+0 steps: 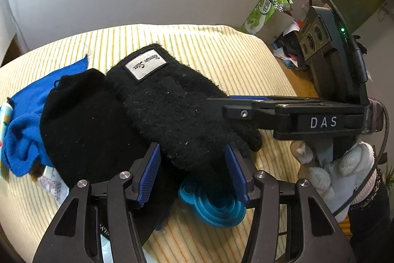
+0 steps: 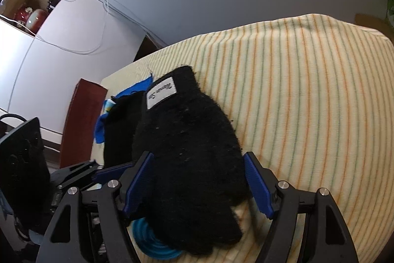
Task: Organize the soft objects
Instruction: 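Move the right tool to the black fuzzy glove and grasp its cuff, then lift the glove with the right tool and carry it over the box, then open the right tool to drop the glove into the box, then grasp the blue collapsible funnel with the right tool while the left tool grasps the cotton-ball bag, then carry the funnel with the right tool while the left tool carries the cotton bag to the box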
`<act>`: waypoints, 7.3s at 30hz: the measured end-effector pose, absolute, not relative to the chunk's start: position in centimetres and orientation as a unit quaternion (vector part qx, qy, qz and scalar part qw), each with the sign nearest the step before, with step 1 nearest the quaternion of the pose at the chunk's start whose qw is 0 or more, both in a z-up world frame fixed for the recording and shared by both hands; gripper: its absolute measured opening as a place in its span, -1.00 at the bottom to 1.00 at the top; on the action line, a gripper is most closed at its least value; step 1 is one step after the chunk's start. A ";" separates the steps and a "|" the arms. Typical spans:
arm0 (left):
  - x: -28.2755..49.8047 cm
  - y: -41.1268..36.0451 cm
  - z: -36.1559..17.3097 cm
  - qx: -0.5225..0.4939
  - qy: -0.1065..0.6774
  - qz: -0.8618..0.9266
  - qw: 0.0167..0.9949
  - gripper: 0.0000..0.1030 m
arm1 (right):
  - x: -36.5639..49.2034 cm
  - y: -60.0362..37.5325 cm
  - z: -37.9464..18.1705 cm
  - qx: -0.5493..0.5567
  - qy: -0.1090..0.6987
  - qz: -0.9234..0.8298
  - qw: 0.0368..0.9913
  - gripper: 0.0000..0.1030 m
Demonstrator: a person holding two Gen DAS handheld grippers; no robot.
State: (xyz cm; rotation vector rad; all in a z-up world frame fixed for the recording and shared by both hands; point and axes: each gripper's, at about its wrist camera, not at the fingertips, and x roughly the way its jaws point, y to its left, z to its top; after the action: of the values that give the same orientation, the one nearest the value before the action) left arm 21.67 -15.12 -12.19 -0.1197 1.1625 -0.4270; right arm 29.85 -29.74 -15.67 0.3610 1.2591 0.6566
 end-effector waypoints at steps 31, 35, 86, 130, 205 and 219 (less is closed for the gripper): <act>19.5 -14.7 -6.3 -0.060 0.452 -0.232 0.859 -0.76 | 25.9 -27.3 -7.3 0.146 0.504 0.310 0.793 -0.81; 18.3 -12.8 -4.6 -0.067 0.433 -0.231 0.869 -0.76 | 25.0 -25.3 -5.1 0.133 0.489 0.326 0.798 -0.87; 16.1 23.5 -4.8 -0.108 0.396 0.139 0.901 0.15 | 28.2 15.7 -1.6 -0.025 0.465 0.444 0.765 -0.16; 8.9 -2.7 -9.9 0.088 0.464 -0.222 0.853 0.44 | 15.8 -23.2 -9.0 -0.063 0.475 0.243 0.843 0.30; 8.9 6.3 -5.1 0.040 0.441 -0.163 0.882 -0.22 | 17.5 -13.6 -2.2 -0.072 0.409 0.321 0.851 -0.39; 8.2 18.3 -3.8 0.004 0.438 -0.010 0.899 -0.22 | 21.6 2.3 -0.2 -0.093 0.395 0.415 0.814 -0.39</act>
State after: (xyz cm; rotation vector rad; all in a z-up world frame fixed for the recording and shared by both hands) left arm 8.19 18.30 -3.80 0.0092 0.9062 -0.0201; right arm 21.64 2.28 -0.17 -0.1983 0.8429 0.8846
